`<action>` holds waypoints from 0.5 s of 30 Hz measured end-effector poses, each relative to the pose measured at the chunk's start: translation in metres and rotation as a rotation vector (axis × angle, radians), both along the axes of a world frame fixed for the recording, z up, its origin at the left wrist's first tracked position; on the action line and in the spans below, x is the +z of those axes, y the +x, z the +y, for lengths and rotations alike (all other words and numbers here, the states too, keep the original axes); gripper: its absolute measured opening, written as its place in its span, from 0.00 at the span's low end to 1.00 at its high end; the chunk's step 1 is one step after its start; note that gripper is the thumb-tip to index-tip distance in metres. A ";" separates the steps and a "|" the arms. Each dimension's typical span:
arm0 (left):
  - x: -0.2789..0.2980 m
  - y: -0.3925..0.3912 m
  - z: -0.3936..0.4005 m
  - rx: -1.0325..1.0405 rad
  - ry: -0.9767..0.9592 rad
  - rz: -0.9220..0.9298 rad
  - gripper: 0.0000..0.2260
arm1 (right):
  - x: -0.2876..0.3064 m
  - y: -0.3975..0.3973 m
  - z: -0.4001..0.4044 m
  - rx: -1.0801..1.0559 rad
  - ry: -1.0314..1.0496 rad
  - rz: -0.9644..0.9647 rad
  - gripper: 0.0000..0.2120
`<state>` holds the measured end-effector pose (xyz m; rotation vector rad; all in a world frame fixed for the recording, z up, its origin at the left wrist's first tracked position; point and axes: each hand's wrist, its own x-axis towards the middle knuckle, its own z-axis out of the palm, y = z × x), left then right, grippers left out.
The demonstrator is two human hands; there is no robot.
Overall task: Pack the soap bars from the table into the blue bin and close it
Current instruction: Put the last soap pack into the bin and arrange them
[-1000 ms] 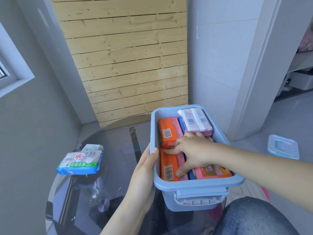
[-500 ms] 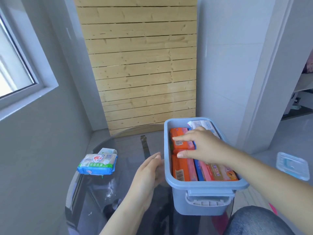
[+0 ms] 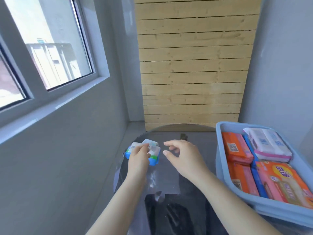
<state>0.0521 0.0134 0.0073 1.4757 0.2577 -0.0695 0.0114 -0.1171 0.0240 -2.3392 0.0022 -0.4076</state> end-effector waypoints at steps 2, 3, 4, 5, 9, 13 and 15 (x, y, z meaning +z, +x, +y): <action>-0.009 0.011 0.010 0.056 0.029 0.000 0.08 | -0.018 0.017 0.011 -0.013 0.021 0.087 0.14; -0.015 0.017 0.013 0.081 0.054 0.001 0.09 | -0.027 0.025 0.016 -0.015 0.033 0.127 0.15; -0.021 0.024 0.016 0.100 0.095 0.010 0.10 | -0.035 0.032 0.019 -0.015 0.040 0.159 0.15; -0.026 0.030 0.018 0.116 0.150 0.026 0.12 | -0.043 0.039 0.022 -0.016 0.040 0.183 0.15; -0.039 0.054 0.024 0.193 0.322 0.075 0.23 | -0.061 0.065 0.030 -0.050 0.050 0.241 0.17; -0.060 0.076 0.032 0.147 0.285 0.149 0.25 | -0.070 0.091 0.034 -0.086 0.148 0.274 0.26; -0.067 0.078 0.034 0.123 0.243 0.146 0.19 | -0.073 0.101 0.036 -0.081 0.261 0.331 0.28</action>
